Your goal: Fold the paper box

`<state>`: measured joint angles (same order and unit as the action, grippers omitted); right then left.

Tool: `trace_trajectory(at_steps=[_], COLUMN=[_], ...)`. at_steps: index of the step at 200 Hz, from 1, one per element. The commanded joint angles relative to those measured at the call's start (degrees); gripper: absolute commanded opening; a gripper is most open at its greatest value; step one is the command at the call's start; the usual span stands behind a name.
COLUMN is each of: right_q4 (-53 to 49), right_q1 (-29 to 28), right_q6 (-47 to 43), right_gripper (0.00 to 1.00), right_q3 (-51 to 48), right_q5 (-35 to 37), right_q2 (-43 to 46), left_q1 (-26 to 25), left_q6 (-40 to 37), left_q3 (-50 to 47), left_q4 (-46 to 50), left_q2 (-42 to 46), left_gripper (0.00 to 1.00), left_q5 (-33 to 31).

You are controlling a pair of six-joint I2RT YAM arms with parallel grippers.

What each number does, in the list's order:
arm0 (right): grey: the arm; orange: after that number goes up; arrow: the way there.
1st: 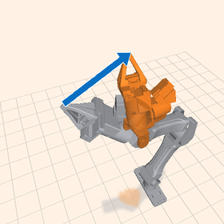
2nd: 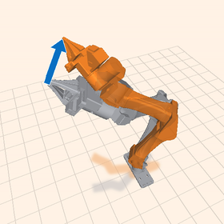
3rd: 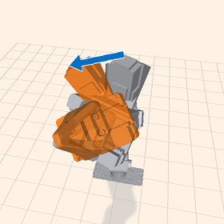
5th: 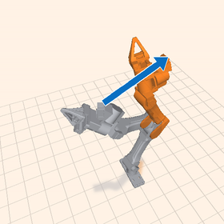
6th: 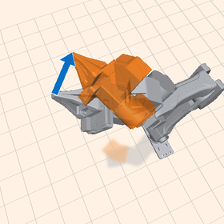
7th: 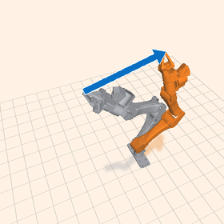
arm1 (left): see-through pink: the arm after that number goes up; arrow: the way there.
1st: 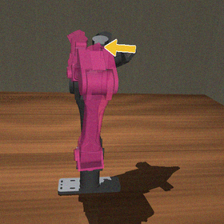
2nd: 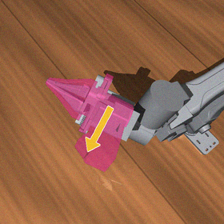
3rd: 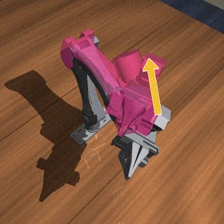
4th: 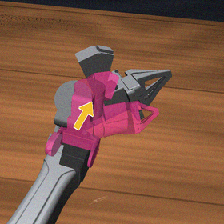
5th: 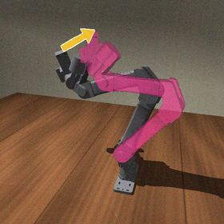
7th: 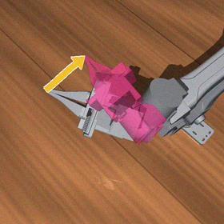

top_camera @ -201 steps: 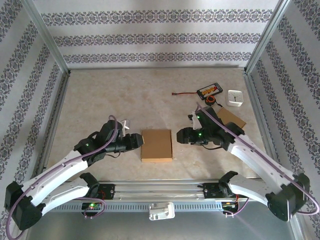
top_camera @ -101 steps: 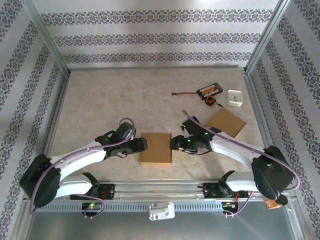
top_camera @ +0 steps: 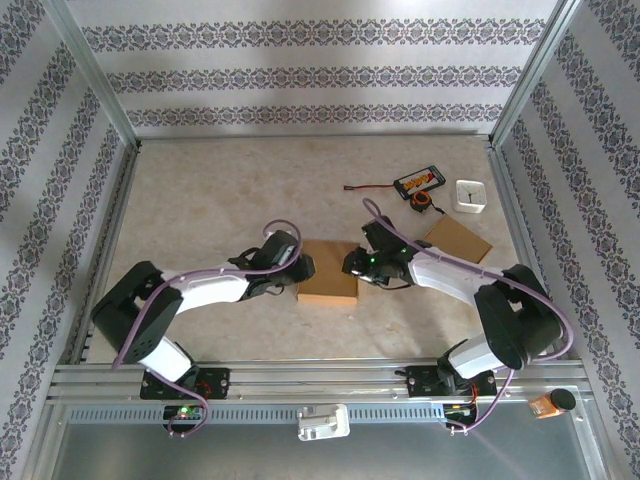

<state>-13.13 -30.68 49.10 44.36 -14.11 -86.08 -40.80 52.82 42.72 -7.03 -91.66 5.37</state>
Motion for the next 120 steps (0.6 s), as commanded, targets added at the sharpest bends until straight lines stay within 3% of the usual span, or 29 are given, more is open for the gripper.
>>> trace_trajectory(at_steps=[1,34,61,88,103,120], right_q4=[4.14,2.72,0.14,-6.9,-9.3,-10.73], right_q1=[1.13,1.96,2.26,4.21,5.66,8.09], right_q6=[-4.03,-4.96,-4.89,-7.52,-9.01,-11.17], right_gripper=[0.39,0.44,0.61,0.79,0.92,0.98], right_q3=[3.25,7.83,9.26,13.03,14.55,15.4], right_q5=[-3.09,-5.3,-3.51,-0.72,1.32,3.48], right_q2=[-5.09,-8.83,-5.94,-0.29,3.55,8.36], left_q1=[-1.93,-1.59,-0.71,-0.6,-0.6,-0.6], left_q6=[1.36,-1.92,-3.23,-6.86,-9.54,-14.0], left_q3=[1.16,5.63,7.2,7.28,7.19,6.49], left_q4=[-5.66,-3.23,-0.44,3.95,6.69,9.21], left_q2=[-5.67,-7.0,-4.53,1.23,5.36,11.28], left_gripper=[0.38,0.44,0.53,0.72,0.99,1.0], left_q5=[2.84,-1.97,-5.59,-11.59,-15.64,-22.39])
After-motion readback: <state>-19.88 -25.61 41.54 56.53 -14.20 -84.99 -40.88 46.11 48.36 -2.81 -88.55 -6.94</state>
